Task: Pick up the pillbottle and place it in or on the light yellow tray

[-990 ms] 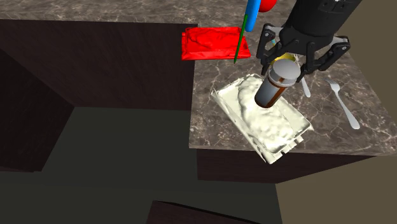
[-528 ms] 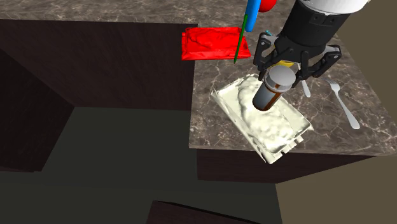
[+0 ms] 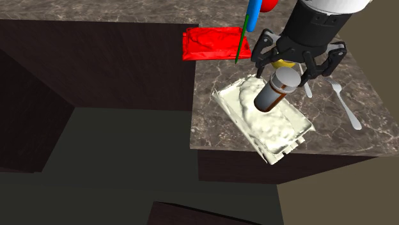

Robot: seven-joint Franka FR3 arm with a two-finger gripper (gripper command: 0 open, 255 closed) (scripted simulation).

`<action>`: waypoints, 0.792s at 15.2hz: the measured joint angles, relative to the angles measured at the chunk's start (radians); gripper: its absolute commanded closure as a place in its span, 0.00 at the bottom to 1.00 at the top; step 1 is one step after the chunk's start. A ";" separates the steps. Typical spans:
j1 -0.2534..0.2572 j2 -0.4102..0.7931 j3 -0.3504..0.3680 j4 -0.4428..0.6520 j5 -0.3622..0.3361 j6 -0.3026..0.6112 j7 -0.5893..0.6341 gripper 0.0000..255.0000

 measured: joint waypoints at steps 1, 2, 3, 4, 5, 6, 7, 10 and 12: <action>0.000 0.000 0.000 0.000 0.000 0.000 0.000 0.00; -0.001 0.000 -0.001 0.016 0.000 -0.016 -0.002 0.00; 0.000 0.003 0.000 0.045 0.000 -0.041 0.000 0.00; 0.000 0.005 0.000 0.076 0.000 -0.070 0.000 0.00; -0.002 0.010 -0.002 0.115 0.000 -0.104 -0.005 0.00; -0.001 0.010 -0.001 0.129 0.000 -0.118 -0.001 0.00; 0.000 0.009 0.000 0.134 0.000 -0.124 -0.001 0.00; 0.000 0.008 0.000 0.136 0.000 -0.128 0.000 0.00; 0.000 0.008 0.000 0.137 0.000 -0.129 0.000 0.00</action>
